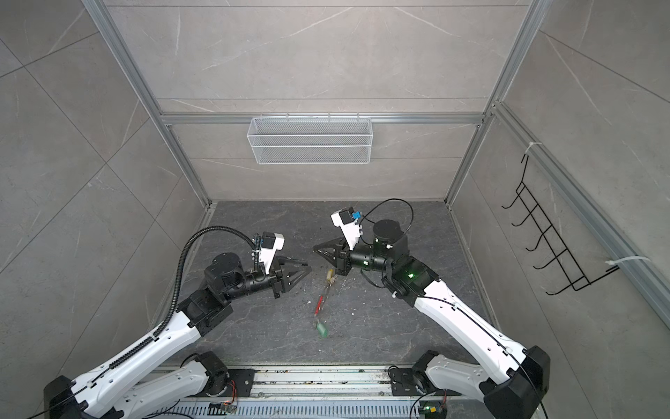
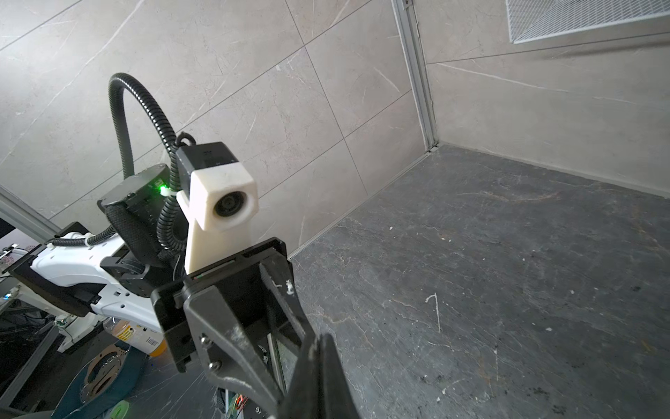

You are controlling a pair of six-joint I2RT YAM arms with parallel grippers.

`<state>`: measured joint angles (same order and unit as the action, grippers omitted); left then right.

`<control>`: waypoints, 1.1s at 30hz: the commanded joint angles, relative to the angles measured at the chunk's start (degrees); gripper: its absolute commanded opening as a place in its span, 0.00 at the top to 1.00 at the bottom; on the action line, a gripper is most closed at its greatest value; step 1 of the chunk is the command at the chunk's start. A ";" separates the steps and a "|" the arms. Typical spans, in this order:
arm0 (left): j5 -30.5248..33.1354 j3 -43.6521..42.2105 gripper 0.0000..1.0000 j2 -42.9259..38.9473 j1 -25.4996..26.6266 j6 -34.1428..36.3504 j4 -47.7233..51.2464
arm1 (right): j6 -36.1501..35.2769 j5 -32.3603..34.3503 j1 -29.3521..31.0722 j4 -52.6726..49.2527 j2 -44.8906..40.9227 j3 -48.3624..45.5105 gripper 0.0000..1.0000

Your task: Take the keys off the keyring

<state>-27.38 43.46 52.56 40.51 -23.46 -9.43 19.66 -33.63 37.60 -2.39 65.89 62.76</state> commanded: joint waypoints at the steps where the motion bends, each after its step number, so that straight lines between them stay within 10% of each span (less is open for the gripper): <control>1: 5.30 1.10 0.67 -0.35 -0.15 -4.05 -0.27 | -1.07 1.02 0.10 -0.09 -1.20 -1.04 1.00; 6: 14.91 -0.32 0.57 -2.13 -0.17 -4.11 2.08 | -1.38 1.83 0.06 -2.17 -0.99 -2.37 0.98; 12: 27.02 -5.12 0.32 -9.07 -0.16 -4.02 0.48 | -0.10 3.81 0.09 -7.60 0.76 -5.37 0.53; 18: 34.69 -8.52 0.01 -12.10 -0.17 -6.77 -0.04 | 3.07 9.69 0.09 -11.42 4.34 -11.54 0.49; 33: 36.24 -7.10 0.06 -7.51 -0.16 -6.33 6.96 | -6.13 31.72 11.49 -15.98 21.04 -14.66 0.50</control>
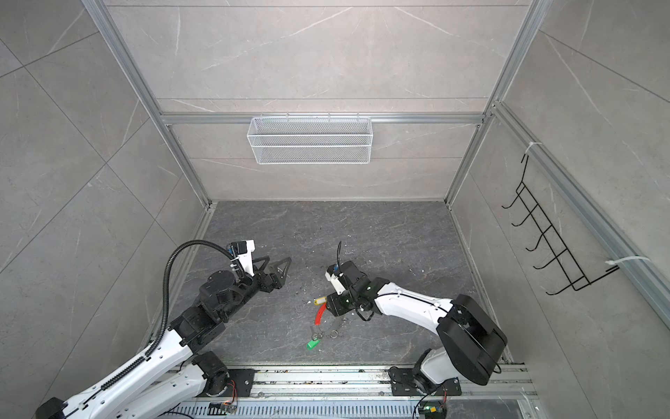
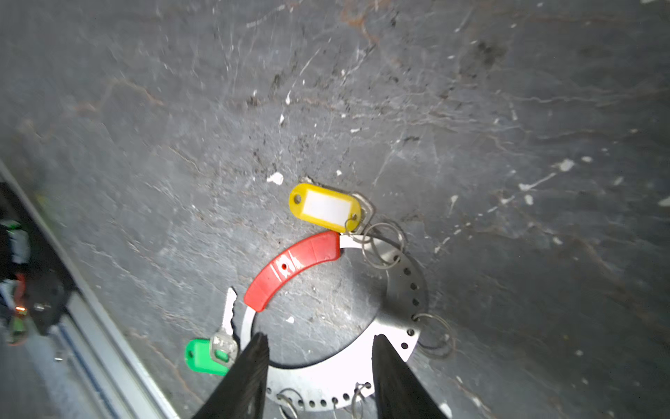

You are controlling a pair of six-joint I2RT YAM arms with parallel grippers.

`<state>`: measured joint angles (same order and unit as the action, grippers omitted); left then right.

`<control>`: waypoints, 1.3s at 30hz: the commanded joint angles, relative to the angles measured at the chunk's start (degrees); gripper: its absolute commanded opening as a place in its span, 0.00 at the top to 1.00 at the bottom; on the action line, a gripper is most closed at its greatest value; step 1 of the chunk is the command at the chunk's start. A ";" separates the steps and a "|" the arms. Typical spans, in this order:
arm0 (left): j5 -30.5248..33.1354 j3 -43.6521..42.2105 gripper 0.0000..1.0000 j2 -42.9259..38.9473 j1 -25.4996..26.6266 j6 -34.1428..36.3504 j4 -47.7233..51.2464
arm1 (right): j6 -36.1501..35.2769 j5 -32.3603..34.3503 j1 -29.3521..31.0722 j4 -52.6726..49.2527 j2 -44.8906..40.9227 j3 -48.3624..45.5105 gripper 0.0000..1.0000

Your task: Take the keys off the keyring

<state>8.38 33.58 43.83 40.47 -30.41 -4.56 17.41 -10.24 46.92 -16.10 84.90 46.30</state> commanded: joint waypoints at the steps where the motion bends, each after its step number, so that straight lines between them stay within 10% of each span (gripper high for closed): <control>1: -0.06 3.43 0.07 1.78 -0.13 1.07 2.89 | -4.42 10.25 3.04 -2.97 2.93 2.43 0.50; 8: -2.63 3.58 0.11 2.30 -0.12 2.02 2.59 | -7.23 17.93 5.12 -3.66 6.14 4.87 0.56; 18: -2.63 3.44 0.12 2.62 -0.13 1.77 3.71 | -6.26 9.41 7.48 -6.61 6.09 6.34 0.55; 39: -2.61 1.14 0.12 -0.73 -0.12 1.00 5.21 | 19.42 -7.77 10.28 -14.22 10.23 8.57 0.62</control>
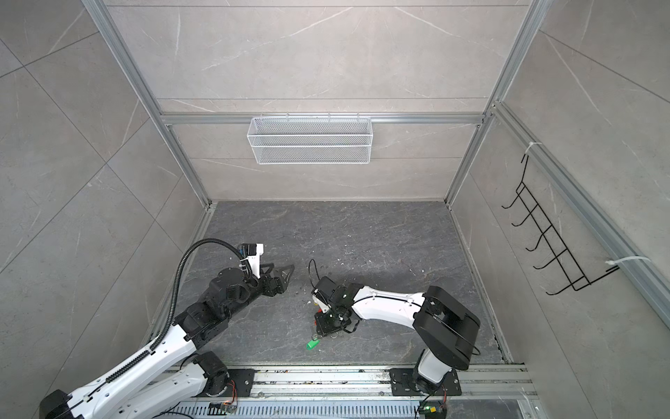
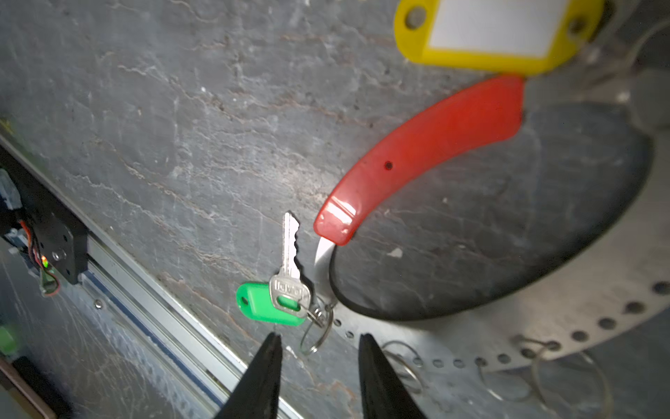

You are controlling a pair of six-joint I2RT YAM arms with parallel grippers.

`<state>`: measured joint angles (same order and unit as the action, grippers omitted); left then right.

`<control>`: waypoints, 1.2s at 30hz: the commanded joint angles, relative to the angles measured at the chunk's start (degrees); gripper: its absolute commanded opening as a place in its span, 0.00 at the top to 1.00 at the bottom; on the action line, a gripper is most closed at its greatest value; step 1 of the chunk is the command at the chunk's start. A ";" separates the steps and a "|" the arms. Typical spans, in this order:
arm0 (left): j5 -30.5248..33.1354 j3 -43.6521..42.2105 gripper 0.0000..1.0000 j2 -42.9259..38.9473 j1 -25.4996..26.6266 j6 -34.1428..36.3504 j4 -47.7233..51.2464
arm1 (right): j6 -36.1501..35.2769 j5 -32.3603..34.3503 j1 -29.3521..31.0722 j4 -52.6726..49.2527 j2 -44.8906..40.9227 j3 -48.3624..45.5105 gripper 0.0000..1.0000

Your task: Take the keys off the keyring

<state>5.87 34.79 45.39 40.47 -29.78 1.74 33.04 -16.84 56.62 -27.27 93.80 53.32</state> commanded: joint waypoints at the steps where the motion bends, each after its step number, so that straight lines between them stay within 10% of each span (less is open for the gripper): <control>1: 0.06 -0.41 0.12 -2.84 -0.09 0.37 -1.22 | 4.43 -1.35 0.51 -3.12 1.60 1.82 0.63; 22: 0.94 -1.78 0.11 -5.12 -0.06 1.52 -0.68 | 3.84 1.09 0.58 -5.19 4.14 4.24 0.92; 36: -4.28 -0.51 0.11 -3.27 -0.12 1.05 -4.76 | -12.12 11.07 0.57 -0.55 -12.49 4.07 1.00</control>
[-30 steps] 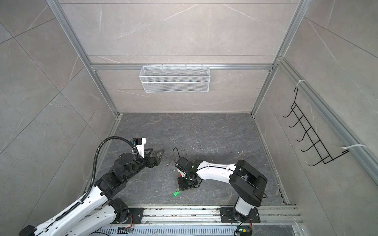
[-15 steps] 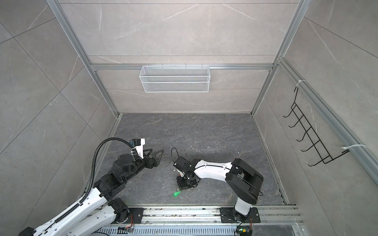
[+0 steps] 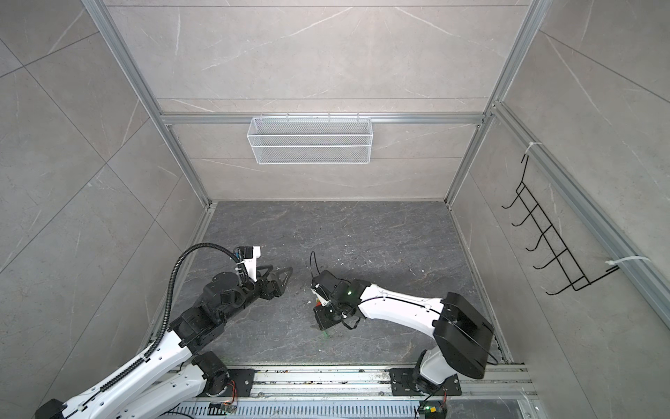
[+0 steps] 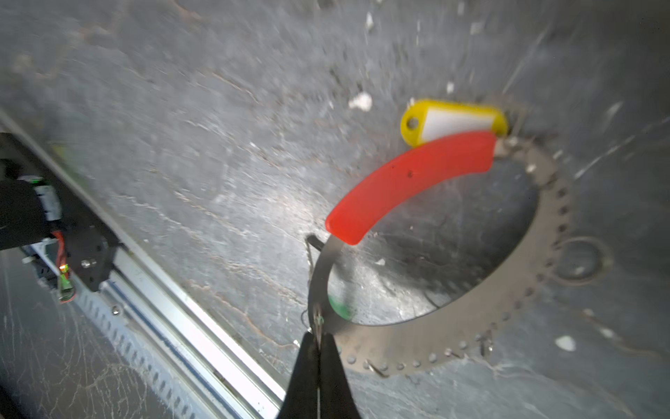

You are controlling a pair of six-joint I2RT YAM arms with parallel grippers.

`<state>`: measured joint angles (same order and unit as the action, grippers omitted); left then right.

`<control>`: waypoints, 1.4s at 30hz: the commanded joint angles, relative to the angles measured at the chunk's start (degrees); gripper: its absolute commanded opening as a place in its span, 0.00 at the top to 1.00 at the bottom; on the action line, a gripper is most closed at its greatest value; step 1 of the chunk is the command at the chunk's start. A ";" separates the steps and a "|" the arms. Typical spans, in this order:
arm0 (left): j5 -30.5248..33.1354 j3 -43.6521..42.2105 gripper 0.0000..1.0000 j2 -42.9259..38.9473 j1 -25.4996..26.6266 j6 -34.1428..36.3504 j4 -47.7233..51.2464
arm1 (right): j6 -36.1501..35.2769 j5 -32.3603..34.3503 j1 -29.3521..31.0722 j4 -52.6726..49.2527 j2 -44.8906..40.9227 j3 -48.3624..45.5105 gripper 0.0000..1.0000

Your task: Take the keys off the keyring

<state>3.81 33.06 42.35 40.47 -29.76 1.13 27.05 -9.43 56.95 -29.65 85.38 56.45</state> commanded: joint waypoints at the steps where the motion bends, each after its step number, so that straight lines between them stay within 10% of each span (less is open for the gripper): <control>1: -2.78 1.09 0.11 -0.46 -0.13 1.02 -5.12 | -7.32 4.55 0.11 2.39 -5.81 0.94 1.00; 7: -7.70 3.35 0.14 -0.32 -0.12 2.56 -5.57 | -15.40 0.42 -2.20 6.49 -14.35 0.54 1.00; 22: -35.21 7.04 0.51 6.82 -0.11 10.80 -15.54 | -23.63 -33.51 -16.01 15.65 -24.91 1.20 1.00; 42: -46.21 8.25 0.61 11.79 -0.04 8.86 -20.65 | -18.60 -35.92 -18.28 22.08 -25.29 0.85 1.00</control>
<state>-39.29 39.16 53.67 40.47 -20.60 -15.92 7.29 -44.42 38.85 -10.41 60.75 56.47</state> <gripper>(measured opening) 0.386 0.050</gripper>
